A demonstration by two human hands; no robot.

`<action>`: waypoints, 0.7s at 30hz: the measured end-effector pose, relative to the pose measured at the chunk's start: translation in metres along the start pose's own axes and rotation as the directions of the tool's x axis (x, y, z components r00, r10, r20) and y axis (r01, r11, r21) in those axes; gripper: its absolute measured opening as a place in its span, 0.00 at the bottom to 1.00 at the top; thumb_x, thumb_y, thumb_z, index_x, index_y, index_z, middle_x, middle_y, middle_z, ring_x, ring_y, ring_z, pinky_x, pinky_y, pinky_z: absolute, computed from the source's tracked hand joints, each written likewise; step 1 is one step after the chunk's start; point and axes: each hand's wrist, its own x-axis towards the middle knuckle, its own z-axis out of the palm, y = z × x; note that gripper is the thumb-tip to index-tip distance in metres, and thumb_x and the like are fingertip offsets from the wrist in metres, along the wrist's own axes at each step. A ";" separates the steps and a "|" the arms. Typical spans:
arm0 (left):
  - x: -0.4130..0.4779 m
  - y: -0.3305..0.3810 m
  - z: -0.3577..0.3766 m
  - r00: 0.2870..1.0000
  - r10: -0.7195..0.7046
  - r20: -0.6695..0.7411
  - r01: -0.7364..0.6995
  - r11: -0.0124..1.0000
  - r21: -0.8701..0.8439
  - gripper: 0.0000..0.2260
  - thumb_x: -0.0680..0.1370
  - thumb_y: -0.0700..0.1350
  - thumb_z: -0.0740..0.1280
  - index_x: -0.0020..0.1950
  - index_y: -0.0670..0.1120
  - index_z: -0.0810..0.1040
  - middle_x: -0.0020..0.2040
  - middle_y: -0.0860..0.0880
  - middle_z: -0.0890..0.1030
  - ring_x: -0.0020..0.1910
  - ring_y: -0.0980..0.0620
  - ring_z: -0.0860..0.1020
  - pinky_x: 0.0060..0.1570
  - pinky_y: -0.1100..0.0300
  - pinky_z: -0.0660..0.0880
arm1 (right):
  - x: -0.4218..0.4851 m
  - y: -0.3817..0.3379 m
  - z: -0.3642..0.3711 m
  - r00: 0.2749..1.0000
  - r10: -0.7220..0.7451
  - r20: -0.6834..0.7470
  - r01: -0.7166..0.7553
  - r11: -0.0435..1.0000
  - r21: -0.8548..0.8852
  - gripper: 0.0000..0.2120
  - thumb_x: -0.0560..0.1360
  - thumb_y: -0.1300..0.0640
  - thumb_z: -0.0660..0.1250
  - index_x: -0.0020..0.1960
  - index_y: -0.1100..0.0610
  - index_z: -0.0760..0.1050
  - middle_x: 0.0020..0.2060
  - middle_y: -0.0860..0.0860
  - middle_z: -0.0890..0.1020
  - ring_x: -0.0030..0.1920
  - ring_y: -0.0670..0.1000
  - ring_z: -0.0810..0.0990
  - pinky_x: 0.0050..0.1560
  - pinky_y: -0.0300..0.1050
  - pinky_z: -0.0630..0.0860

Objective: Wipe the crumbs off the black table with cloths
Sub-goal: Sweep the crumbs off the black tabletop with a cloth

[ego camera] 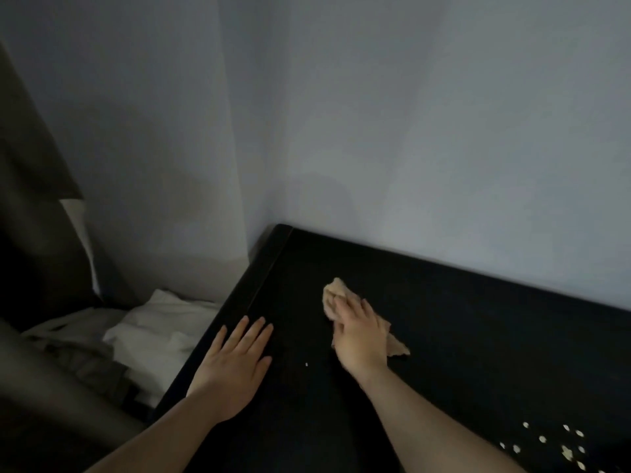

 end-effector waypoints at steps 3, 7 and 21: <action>0.000 -0.001 0.001 1.000 0.008 0.002 -0.008 1.000 -0.013 0.34 0.66 0.63 0.27 0.72 0.55 0.33 0.72 0.58 0.34 0.70 0.57 0.31 0.70 0.55 0.32 | -0.048 -0.032 0.003 0.916 -0.383 0.117 0.367 0.920 0.139 0.21 0.77 0.57 0.55 0.69 0.45 0.67 0.71 0.43 0.66 0.71 0.47 0.62 0.72 0.46 0.54; -0.004 -0.012 -0.006 1.000 0.012 -0.028 -0.016 0.987 -0.158 0.23 0.84 0.51 0.47 0.77 0.53 0.43 0.78 0.55 0.43 0.70 0.61 0.36 0.73 0.59 0.37 | -0.021 -0.002 -0.001 0.869 -0.460 0.182 0.440 0.887 0.143 0.20 0.78 0.53 0.53 0.69 0.50 0.69 0.70 0.48 0.68 0.70 0.52 0.66 0.71 0.52 0.59; -0.033 -0.056 0.003 0.995 -0.090 0.031 0.095 0.948 -0.304 0.26 0.83 0.53 0.49 0.77 0.53 0.40 0.75 0.58 0.36 0.74 0.59 0.36 0.75 0.58 0.43 | -0.020 -0.041 0.017 0.905 -0.384 0.185 0.376 0.923 0.078 0.21 0.79 0.50 0.52 0.71 0.48 0.65 0.72 0.47 0.66 0.73 0.53 0.61 0.71 0.56 0.60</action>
